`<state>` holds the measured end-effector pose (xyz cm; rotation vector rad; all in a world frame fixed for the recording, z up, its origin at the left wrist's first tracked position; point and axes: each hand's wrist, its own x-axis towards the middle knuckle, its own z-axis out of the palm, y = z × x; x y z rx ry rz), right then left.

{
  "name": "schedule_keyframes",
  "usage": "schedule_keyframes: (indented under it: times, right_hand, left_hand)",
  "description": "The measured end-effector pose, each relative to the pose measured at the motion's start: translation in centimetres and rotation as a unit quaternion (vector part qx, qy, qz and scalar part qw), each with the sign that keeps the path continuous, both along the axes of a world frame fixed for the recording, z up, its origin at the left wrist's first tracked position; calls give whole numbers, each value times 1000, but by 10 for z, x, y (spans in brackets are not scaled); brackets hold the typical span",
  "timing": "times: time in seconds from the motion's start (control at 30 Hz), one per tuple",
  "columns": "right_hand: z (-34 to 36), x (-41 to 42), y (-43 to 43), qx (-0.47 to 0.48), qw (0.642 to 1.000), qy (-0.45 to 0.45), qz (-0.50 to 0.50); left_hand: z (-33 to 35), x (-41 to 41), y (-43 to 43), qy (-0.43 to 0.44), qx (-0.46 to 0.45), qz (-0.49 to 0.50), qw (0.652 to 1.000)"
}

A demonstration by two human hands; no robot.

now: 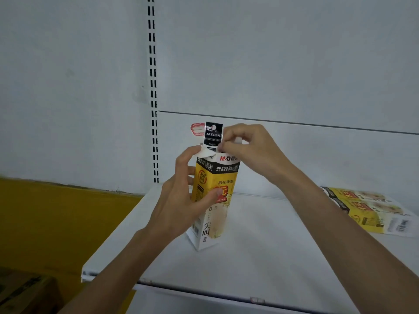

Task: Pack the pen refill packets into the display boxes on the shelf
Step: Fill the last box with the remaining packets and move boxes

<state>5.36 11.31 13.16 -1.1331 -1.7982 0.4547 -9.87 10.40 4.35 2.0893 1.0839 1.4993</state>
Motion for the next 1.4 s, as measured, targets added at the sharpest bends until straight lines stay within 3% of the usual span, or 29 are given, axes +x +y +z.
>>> schedule_keyframes:
  times: [0.13,0.3,0.47,0.63,0.7,0.8,0.97,1.13,1.4]
  right_hand:
    - [17,25,-11,-6,998,59,26]
    - [24,61,-25,-67,992,-106,27]
    - [23,113,-34,-102,986,-134,-18]
    - [17,157,-44,-111,993,-11,-31]
    - [14,175,-48,-112,992,-21,-59]
    - [8,196,-54,-36,992,-12,-117]
    - [-3,231,-71,19,981,187,43]
    - [-30,260,-80,0,990,120,70]
    - [-33,258,-83,-22,969,212,126]
  left_hand:
    - [5,22,-7,4,-3,-25,1000]
    - [7,63,-12,-4,-2,-34,999]
    - [7,104,-18,-15,10,-31,999]
    - [8,152,-31,-11,21,-60,998]
    - [7,171,-38,-4,29,-66,997]
    - [8,195,-46,-21,35,-61,997]
    - [10,224,-53,-44,38,-64,996]
    - [4,235,-59,-52,7,-81,995]
    - [16,239,-68,-15,-26,-116,993]
